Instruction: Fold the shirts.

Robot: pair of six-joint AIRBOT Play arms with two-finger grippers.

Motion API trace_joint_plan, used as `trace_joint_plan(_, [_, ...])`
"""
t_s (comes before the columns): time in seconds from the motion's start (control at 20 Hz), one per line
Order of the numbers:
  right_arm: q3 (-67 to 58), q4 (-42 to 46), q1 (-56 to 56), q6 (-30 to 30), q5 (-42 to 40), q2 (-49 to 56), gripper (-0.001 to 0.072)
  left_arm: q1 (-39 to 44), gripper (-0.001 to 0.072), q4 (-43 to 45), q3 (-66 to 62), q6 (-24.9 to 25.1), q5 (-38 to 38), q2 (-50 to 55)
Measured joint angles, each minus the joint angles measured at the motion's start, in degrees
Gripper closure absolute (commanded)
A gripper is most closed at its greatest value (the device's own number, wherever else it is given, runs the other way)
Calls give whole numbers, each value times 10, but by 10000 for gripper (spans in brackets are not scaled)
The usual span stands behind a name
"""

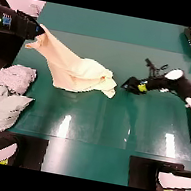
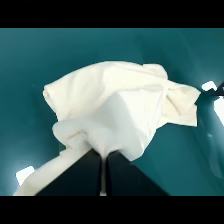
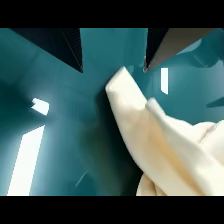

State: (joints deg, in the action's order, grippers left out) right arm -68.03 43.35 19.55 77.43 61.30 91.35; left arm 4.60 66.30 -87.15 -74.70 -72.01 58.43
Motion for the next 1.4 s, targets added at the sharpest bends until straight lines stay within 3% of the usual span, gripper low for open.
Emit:
trace_joint_plan(0.3, [-82, -23, 46, -18, 8, 72, 267, 0, 684, 7, 10, -2, -24, 0])
trace_joint_plan(0.35, [-91, -24, 49, -20, 8, 76, 355, 0, 684, 7, 11, -2, -27, 0])
trace_joint_plan(0.4, [-98, -25, 51, -22, 8, 78, 630, 0, 683, 8, 12, -2, -29, 0])
trace_joint_plan(0.45, [-105, -25, 53, -22, 3, 81, 690, 0, 683, 8, 12, -3, -31, 0])
trace_joint_plan(0.8, [-218, -2, 7, -26, -15, 39, 691, 0, 684, 11, -37, -4, -6, -2])
trace_joint_plan(1.1, [-391, 70, -117, 2, -19, -117, 691, 0, 684, -9, -231, -4, 33, -3])
trace_joint_plan(1.4, [-479, 87, -219, -3, -43, -284, 692, 0, 683, -122, -329, -4, 83, -35])
